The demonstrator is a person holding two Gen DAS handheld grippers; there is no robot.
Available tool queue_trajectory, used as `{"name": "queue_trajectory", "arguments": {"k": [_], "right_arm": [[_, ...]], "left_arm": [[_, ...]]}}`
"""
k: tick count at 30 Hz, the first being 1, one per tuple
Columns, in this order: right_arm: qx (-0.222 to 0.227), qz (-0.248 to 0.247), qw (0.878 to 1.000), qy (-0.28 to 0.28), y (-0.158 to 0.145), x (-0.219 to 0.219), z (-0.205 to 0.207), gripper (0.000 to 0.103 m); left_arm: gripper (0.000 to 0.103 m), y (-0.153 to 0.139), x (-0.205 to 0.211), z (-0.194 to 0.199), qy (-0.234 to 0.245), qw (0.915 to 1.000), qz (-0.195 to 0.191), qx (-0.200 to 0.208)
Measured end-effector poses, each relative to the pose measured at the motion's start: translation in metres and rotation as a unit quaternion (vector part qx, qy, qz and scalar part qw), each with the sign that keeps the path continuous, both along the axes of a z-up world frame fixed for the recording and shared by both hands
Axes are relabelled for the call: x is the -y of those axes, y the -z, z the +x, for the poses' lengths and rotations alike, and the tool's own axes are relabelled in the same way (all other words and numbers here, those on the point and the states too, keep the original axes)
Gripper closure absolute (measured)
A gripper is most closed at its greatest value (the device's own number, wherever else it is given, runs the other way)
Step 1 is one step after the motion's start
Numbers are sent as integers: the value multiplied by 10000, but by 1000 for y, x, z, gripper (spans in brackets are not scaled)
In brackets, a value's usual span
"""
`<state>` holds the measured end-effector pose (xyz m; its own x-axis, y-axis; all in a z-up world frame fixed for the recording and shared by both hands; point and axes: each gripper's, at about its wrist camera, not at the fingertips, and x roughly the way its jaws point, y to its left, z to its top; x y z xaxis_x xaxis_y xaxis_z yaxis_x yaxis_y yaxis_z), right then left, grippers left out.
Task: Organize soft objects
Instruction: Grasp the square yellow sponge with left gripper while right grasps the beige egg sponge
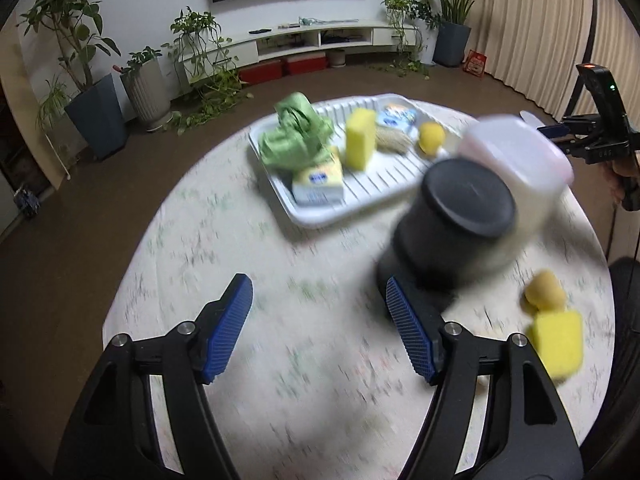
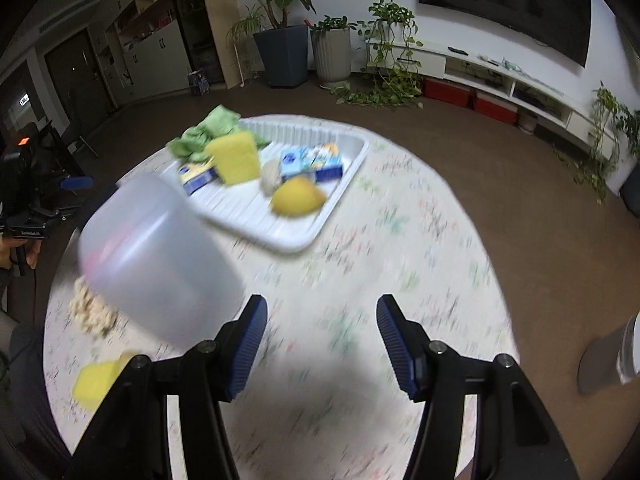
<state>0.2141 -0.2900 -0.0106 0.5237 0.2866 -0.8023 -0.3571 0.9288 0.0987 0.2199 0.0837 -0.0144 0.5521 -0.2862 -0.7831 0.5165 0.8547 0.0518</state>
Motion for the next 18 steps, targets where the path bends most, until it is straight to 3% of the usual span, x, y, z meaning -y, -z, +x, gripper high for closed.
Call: {"name": "queue_trajectory", "arguments": {"k": [5, 12, 13, 14, 18], "right_arm": [[-49, 171, 9998, 128, 8, -7, -52, 40], [-11, 562, 9984, -107, 13, -52, -126, 20], [-12, 625, 9979, -160, 14, -59, -133, 16], [-27, 719, 9971, -230, 17, -69, -141, 16], [-76, 783, 9967, -223, 29, -98, -161, 15]], "left_arm": [[34, 1, 7, -49, 34, 9999, -117, -19], [25, 9, 34, -117, 24, 9994, -340, -72], [18, 13, 40, -127, 33, 9991, -402, -125], [14, 16, 45, -135, 19, 9989, -443, -150], [14, 29, 69, -166, -70, 9981, -590, -130]]}}
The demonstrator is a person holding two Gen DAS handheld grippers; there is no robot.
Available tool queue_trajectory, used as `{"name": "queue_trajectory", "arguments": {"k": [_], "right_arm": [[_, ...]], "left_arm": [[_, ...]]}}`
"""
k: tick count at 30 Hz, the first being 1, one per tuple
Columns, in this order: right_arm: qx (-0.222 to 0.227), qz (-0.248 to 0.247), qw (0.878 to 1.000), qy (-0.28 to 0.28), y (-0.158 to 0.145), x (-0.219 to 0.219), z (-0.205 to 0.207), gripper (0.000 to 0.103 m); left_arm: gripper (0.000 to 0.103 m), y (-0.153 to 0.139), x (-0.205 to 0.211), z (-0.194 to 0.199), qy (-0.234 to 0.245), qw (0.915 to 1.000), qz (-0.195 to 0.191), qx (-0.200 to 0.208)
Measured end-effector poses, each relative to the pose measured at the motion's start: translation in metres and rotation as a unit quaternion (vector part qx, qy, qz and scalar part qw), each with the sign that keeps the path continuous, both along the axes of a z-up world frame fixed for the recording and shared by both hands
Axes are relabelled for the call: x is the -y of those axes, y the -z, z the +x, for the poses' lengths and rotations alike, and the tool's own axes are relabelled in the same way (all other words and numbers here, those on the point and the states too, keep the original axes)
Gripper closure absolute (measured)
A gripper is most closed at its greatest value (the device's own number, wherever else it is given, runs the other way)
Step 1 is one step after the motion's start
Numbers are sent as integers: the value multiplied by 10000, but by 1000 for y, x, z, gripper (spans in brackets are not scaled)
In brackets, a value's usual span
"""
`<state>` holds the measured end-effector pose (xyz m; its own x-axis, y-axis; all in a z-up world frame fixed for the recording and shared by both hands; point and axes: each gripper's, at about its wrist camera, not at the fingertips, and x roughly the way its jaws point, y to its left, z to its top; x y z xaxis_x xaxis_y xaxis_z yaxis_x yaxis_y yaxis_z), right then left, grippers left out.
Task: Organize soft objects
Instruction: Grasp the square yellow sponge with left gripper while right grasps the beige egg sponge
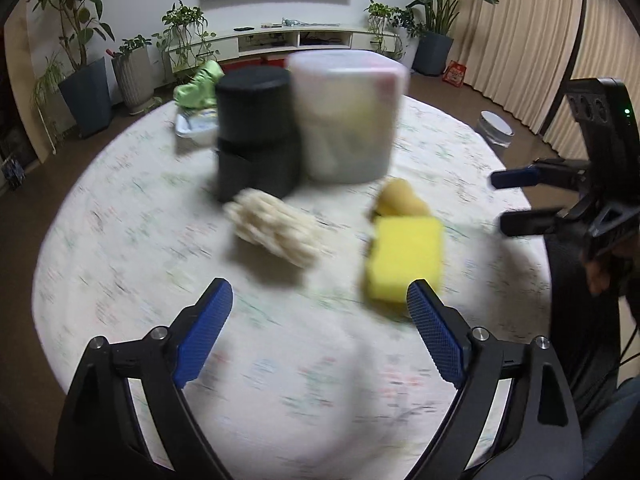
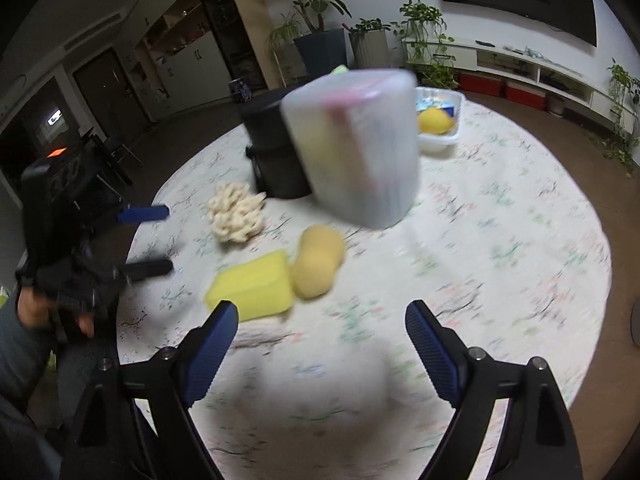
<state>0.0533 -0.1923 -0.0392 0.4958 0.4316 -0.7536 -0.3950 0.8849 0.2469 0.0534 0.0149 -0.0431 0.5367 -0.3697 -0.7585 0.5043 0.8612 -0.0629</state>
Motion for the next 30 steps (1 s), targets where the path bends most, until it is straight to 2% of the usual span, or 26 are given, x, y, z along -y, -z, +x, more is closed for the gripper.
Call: {"name": "queue_trajectory", "arguments": {"k": [4, 9, 12, 18, 23, 25, 30], "right_arm": [[-160, 130, 9996, 209, 15, -9, -9, 15], [-274, 131, 9977, 599, 24, 0, -6, 15], [-174, 69, 9971, 741, 23, 6, -4, 15], [-139, 119, 9954, 945, 22, 8, 15, 15], [-177, 151, 9959, 869, 24, -11, 34, 23], [-226, 121, 9961, 842, 26, -17, 40, 30], [-597, 128, 9950, 789, 37, -28, 55, 32]], "left_arm": [[13, 6, 21, -11, 9, 10000, -62, 53], [13, 11, 45, -1, 200, 9998, -68, 42], [13, 21, 51, 11, 146, 9998, -32, -100], [14, 29, 52, 19, 55, 9999, -51, -74], [15, 29, 51, 22, 44, 9998, -161, -50], [16, 32, 53, 24, 108, 9997, -197, -121], [30, 38, 58, 29, 246, 9987, -324, -311]]}}
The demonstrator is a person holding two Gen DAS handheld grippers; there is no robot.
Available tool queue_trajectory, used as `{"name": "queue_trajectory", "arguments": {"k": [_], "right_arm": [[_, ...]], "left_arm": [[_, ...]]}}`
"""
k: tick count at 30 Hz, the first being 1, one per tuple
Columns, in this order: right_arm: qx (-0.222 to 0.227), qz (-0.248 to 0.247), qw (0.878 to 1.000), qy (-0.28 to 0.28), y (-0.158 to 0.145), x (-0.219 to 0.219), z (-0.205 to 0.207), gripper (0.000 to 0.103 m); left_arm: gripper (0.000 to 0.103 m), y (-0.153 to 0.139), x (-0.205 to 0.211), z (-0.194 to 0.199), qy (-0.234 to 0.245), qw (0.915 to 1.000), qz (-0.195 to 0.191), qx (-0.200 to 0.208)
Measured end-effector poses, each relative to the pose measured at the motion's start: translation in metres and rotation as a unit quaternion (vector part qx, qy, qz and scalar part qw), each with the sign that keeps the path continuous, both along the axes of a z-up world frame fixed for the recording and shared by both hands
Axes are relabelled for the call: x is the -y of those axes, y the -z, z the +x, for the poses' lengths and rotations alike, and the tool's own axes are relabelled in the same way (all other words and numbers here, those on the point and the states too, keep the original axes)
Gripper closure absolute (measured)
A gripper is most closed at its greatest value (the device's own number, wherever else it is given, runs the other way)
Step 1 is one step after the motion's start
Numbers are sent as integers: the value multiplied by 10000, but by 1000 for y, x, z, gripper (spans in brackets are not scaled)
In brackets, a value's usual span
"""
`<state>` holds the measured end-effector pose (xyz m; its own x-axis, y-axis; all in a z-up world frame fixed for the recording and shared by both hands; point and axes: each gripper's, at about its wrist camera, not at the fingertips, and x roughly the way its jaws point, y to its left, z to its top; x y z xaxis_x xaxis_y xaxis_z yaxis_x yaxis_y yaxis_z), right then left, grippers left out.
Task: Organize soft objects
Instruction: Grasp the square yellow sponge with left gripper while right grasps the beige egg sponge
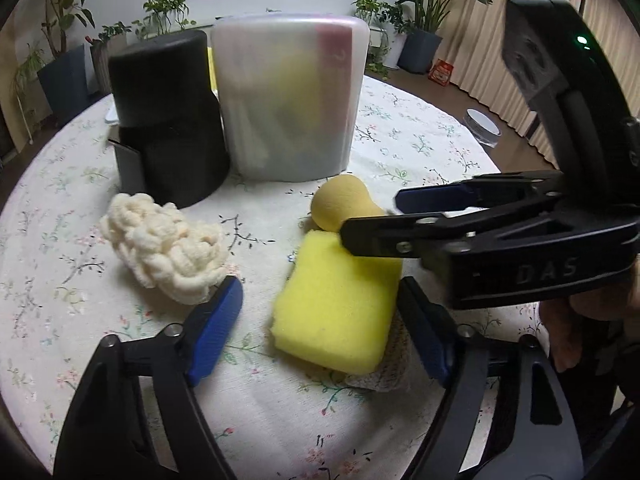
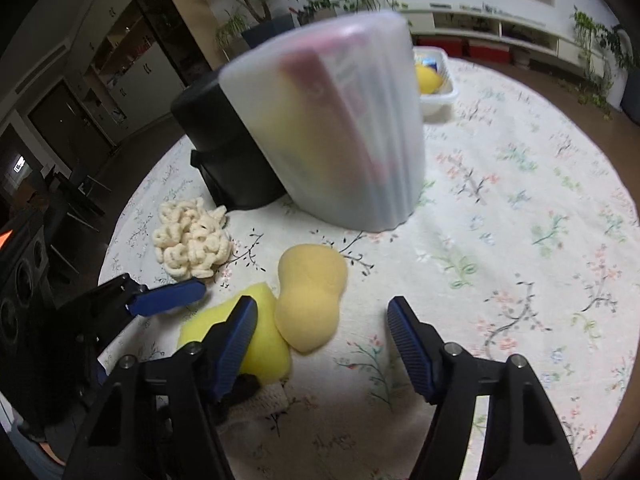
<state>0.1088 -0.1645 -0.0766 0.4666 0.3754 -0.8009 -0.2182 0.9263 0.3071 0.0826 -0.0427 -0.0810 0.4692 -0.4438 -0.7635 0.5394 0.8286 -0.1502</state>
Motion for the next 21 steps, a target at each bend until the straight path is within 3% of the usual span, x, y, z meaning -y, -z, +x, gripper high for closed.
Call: {"name": "queue_trajectory", "arguments": {"k": [7, 14, 18, 21], "right_arm": [[-268, 95, 9996, -30, 6, -4, 16, 36], [-377, 62, 9992, -108, 7, -8, 23, 39], [-497, 83, 9985, -203, 6, -12, 27, 56], [-516, 9, 9984, -235, 5, -17, 26, 62]], "left_arm": [[46, 2, 2, 0, 106, 9998, -123, -105], [50, 2, 0, -1, 114, 9996, -214, -176], [51, 2, 2, -4, 121, 9997, -128, -145], [53, 2, 3, -5, 97, 9997, -114, -178]]}}
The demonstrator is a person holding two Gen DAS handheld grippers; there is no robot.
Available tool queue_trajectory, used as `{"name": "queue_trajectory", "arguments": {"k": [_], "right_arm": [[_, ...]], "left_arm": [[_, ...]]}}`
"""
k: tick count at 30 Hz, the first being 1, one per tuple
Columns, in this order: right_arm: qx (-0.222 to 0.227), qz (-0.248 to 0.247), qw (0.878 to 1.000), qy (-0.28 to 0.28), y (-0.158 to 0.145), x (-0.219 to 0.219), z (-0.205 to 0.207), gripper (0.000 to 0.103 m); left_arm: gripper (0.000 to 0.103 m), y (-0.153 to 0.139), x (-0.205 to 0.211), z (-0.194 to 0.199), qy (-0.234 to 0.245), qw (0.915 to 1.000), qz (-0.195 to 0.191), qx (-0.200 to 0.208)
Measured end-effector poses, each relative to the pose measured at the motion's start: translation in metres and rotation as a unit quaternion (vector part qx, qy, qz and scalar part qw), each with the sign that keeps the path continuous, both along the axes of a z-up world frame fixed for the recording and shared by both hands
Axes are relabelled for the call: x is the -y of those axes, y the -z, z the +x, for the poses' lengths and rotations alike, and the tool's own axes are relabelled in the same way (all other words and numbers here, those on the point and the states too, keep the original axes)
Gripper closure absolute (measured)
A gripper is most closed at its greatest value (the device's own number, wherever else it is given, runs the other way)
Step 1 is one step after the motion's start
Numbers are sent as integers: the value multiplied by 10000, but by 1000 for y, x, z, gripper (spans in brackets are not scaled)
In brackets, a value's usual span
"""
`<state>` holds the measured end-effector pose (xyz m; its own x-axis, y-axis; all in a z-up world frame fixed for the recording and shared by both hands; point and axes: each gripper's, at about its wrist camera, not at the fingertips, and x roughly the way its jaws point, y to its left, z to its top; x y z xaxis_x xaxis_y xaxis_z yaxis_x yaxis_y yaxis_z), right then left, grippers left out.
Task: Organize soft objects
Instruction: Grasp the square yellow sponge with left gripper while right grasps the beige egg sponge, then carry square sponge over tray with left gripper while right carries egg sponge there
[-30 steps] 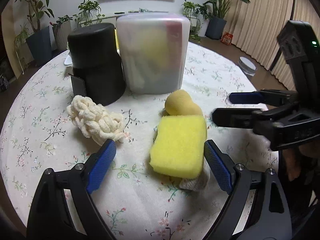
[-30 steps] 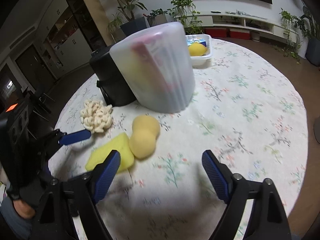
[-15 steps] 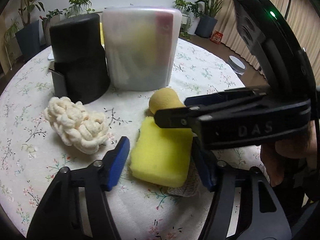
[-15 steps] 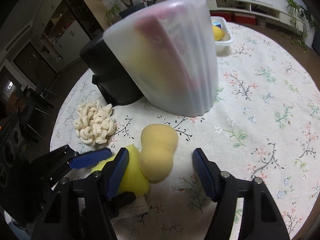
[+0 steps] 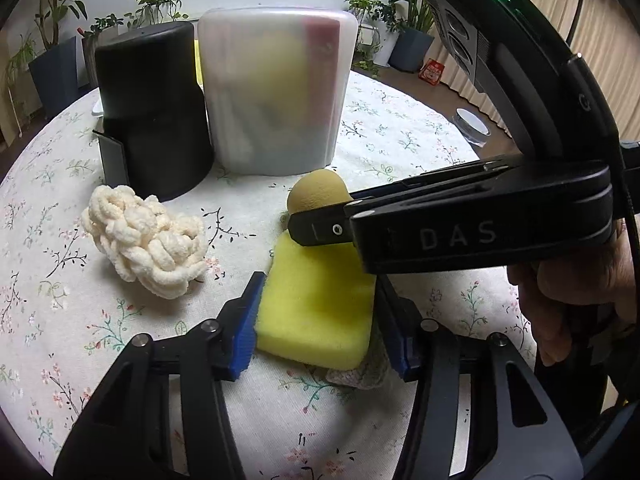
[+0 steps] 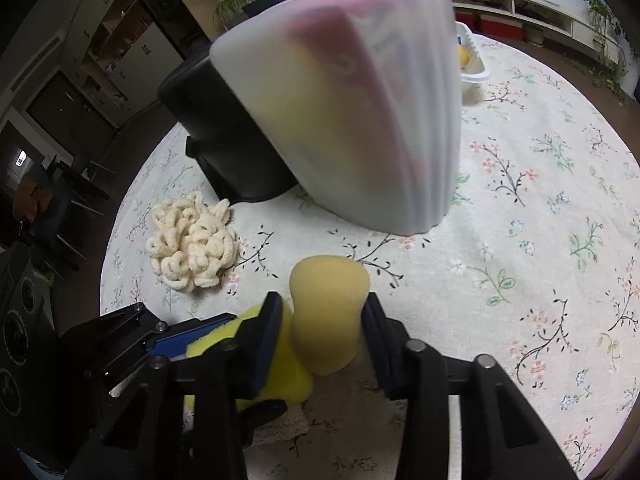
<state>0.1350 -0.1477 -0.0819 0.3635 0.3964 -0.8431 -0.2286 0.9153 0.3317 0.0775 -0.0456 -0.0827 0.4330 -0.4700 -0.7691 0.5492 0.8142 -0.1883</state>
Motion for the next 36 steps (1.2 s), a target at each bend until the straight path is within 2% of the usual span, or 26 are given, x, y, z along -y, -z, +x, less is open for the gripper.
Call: {"name": "queue_trajectory", "arguments": {"k": [2, 6, 8, 13, 21, 24, 30, 36], "right_arm": [[-4, 38, 10000, 40, 0, 1, 1, 68], [-32, 274, 9995, 159, 0, 7, -2, 70], [34, 235, 9995, 206, -1, 9, -5, 70], [241, 169, 9991, 319, -11, 19, -18, 70], [366, -19, 9987, 355, -21, 31, -39, 70], [381, -62, 9986, 367, -23, 35, -48, 70], [443, -132, 9982, 391, -32, 45, -60, 70], [546, -304, 9970, 447, -45, 64, -66, 70]], "left_arm": [[55, -1, 0, 0, -17, 10000, -24, -46], [59, -5, -1, -4, -47, 10000, -16, -22], [60, -8, -3, -7, -120, 9999, 1, 30], [60, -20, -24, -14, -337, 9990, -266, 85], [60, -23, -47, -24, -672, 9974, -274, -5], [60, -26, -57, -25, -891, 9957, -251, 27], [60, -51, -93, -30, -1369, 9898, -313, 240], [60, -69, -126, -15, -1692, 9842, -227, 478]]}}
